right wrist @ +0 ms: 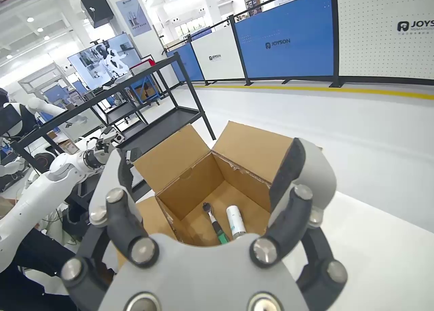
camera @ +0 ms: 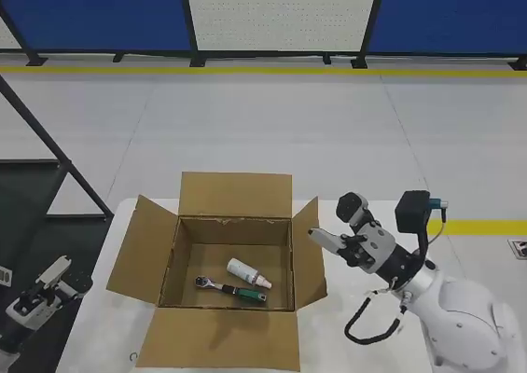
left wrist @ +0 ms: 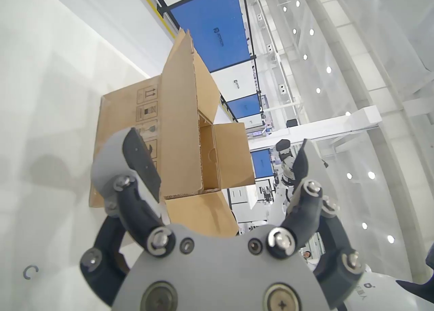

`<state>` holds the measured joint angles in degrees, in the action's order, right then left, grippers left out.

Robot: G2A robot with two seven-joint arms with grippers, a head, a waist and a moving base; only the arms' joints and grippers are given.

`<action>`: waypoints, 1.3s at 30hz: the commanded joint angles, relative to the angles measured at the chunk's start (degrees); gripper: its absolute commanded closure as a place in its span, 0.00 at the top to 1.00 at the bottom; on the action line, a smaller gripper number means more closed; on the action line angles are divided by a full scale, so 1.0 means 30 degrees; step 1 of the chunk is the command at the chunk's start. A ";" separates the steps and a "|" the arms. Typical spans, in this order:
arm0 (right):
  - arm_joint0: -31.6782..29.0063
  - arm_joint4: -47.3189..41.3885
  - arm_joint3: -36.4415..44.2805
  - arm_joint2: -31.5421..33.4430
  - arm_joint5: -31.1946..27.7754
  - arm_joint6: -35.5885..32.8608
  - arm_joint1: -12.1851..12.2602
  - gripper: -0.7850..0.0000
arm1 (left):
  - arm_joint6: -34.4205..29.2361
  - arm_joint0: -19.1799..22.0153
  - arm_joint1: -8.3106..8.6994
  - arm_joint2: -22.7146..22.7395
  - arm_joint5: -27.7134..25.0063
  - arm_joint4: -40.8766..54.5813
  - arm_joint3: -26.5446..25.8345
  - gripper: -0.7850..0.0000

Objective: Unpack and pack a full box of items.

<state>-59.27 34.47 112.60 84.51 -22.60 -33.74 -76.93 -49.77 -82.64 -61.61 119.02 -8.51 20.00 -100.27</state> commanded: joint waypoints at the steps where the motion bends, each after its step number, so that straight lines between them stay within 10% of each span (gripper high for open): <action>1: -0.0119 -0.0062 -0.0292 -0.0295 0.0145 0.0179 0.0005 1.00 | 0.0144 -0.0022 -0.0024 -0.0183 0.0107 0.0328 -0.0041 1.00; 19: 0.0508 -0.3955 -0.2662 -0.0707 0.3745 -0.5131 0.0444 1.00 | -0.0551 0.0732 0.0269 -0.2271 0.0404 0.0067 -0.1163 1.00; 39: 0.3575 -0.5400 -0.7091 -0.6260 0.2715 -0.3720 -0.0066 1.00 | -0.0819 0.2131 0.0397 -0.6619 0.1008 -0.1262 -0.1420 1.00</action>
<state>-48.90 18.33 92.08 66.34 -14.58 -45.04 -77.04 -52.31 -76.69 -60.42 100.00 -5.56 16.38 -104.86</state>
